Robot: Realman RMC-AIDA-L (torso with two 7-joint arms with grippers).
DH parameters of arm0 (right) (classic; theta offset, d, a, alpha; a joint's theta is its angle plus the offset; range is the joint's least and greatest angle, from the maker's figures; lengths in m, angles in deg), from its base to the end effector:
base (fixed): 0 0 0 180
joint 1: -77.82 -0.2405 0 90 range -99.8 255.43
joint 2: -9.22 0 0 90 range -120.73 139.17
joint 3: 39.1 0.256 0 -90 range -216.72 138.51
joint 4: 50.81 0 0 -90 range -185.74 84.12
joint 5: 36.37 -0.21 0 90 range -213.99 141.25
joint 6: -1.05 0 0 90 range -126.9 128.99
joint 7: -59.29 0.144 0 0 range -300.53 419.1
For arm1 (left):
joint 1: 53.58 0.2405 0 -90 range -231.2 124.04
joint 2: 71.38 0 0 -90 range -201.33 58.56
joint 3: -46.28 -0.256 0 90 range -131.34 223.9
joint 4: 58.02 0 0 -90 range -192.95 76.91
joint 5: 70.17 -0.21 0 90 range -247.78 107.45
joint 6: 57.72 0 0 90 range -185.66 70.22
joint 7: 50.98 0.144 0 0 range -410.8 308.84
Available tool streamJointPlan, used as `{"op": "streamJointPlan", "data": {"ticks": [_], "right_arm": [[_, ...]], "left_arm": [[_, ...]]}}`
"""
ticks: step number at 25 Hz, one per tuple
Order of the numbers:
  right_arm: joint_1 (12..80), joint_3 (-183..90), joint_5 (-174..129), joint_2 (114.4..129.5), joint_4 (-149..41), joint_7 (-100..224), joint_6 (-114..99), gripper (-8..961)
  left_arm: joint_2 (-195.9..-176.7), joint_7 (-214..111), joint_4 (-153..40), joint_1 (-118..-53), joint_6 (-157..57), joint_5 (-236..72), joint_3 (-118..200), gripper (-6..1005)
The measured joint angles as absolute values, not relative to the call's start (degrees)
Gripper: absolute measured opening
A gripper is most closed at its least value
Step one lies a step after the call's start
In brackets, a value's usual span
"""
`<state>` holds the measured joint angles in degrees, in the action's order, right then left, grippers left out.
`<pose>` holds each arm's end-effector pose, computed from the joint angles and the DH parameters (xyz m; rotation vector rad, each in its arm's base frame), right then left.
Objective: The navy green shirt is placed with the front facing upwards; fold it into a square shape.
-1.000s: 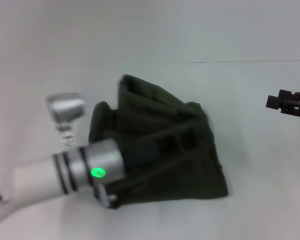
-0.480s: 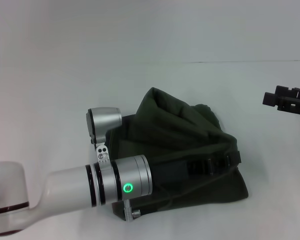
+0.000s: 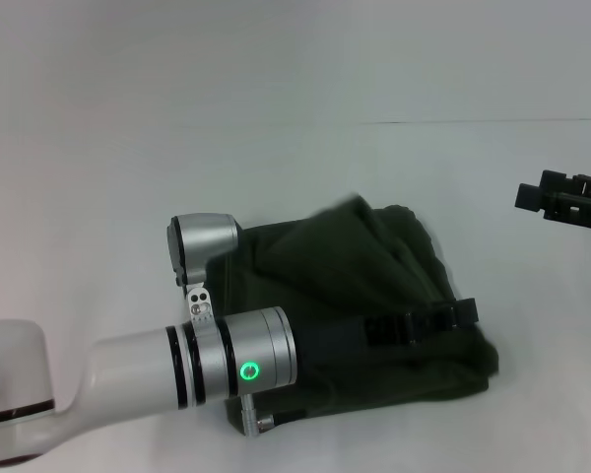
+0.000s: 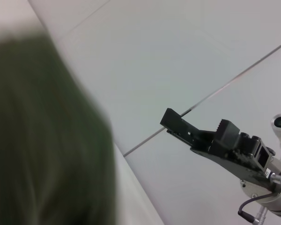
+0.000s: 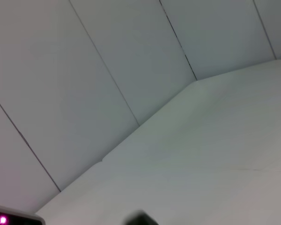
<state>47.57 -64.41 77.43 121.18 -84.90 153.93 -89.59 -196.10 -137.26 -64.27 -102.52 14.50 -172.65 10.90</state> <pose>0.2965 0.3448 0.0734 -2.3986 1.0305 0.8811 -0.1690 0.3098 -0.1493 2.4674 1.4792 1.0505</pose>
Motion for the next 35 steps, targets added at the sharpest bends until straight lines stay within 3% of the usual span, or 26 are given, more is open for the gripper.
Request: {"op": "streamJointPlan", "data": {"ticks": [4,12,18,23,35], "right_arm": [[47.46,-64.41,77.45,121.11,-84.9,154.28,-89.57,896],[46.91,-64.68,77.45,121.1,-84.91,154.43,-89.57,896],[46.18,-64.94,77.73,120.97,-85.0,154.52,-90.5,896],[46.53,-64.82,77.56,121.01,-85.01,154.55,-90.51,896],[45.71,-71.84,78.81,122.23,-85.46,154.47,-95.31,895]], "left_arm": [[-196.1,-137.45,-63.85,-102.49,15.1,-172.65,10.87,129],[-195.89,-139.12,-56.18,-98.37,23.55,-172.31,11.13,593],[-195.58,-141.72,-44.59,-93.29,29.75,-172.62,9.42,829],[-195.39,-142.53,-35.35,-88.62,29.74,-172.79,9.34,923],[-194.31,-138.15,-19.35,-78.94,32.62,-178.3,9.3,923]]}}
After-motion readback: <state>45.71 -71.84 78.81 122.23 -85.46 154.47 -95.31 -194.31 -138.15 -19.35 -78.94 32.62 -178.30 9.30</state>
